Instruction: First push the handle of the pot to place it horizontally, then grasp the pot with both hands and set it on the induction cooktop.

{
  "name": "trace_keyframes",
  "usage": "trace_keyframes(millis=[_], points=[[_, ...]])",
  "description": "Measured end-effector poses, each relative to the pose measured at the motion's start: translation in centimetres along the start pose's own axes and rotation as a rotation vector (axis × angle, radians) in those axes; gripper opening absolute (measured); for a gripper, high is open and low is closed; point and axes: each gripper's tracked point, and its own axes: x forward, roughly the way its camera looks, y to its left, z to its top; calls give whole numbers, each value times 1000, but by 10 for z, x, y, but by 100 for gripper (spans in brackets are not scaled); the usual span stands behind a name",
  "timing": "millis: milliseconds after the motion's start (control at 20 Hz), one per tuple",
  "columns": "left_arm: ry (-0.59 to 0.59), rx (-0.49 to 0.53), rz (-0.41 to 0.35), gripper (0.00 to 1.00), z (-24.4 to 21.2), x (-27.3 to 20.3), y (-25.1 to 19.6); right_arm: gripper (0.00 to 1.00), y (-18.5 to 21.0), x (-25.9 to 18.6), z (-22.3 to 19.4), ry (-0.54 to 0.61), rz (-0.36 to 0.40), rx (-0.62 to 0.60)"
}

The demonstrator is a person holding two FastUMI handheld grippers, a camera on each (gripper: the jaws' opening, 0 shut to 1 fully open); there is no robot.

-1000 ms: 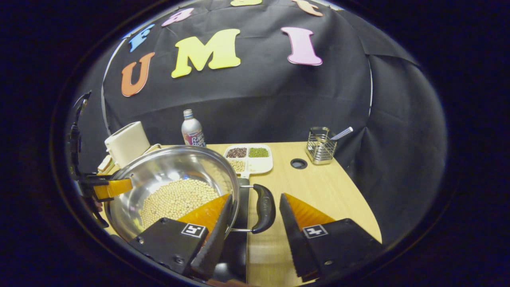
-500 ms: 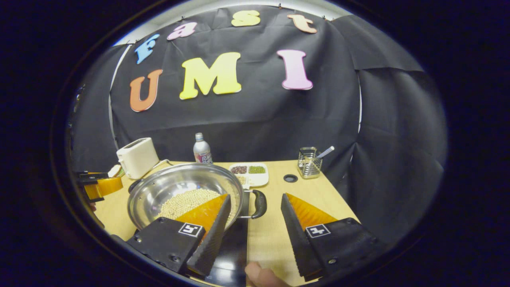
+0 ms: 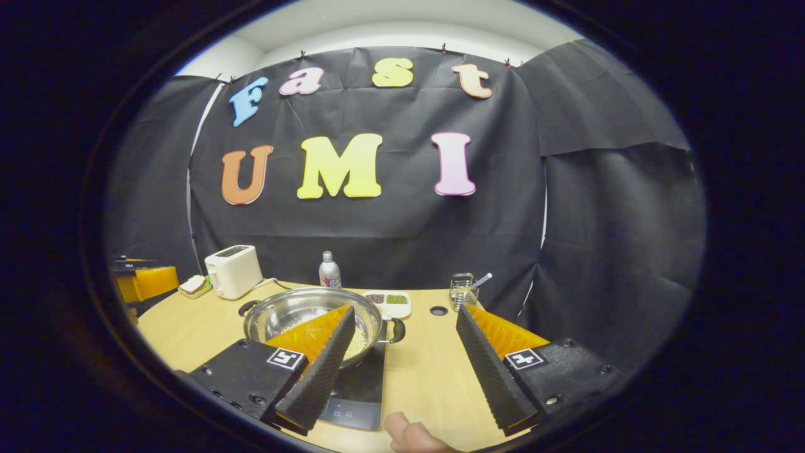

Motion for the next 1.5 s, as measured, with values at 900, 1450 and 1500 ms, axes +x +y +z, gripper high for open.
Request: trace_keyframes(millis=[900,1450,1500], points=[[-315,7,50,95,91,-196,15,99,-30,-216,109,-325,-71,25],[-296,31,47,95,79,-198,18,99,-34,-227,92,-314,-82,16],[-290,31,42,95,78,-196,17,99,-33,-226,92,-314,-80,15]])
